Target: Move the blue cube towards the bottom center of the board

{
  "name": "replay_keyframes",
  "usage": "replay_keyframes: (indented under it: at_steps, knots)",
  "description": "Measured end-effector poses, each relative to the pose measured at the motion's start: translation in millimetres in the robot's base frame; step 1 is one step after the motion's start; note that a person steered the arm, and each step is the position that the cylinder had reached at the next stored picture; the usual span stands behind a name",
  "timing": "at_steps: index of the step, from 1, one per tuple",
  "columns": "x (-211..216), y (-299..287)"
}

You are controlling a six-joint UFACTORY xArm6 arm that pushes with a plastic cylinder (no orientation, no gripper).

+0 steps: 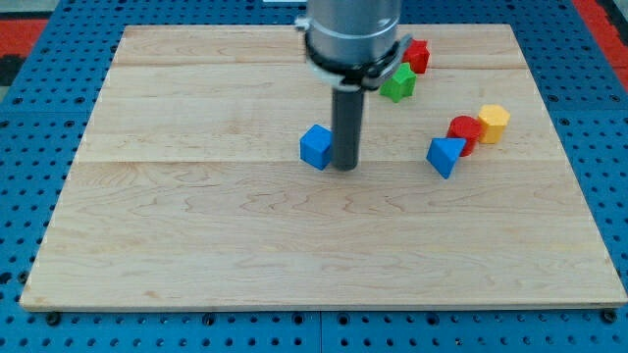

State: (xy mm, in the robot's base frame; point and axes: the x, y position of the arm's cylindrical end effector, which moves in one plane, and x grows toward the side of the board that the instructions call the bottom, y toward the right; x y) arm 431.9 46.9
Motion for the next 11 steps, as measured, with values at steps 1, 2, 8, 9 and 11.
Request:
replay_keyframes:
  at_steps: [1, 2, 8, 9, 11]
  knots:
    - [-25, -29]
    - [11, -68]
    - [63, -79]
    - [65, 3]
    - [65, 197]
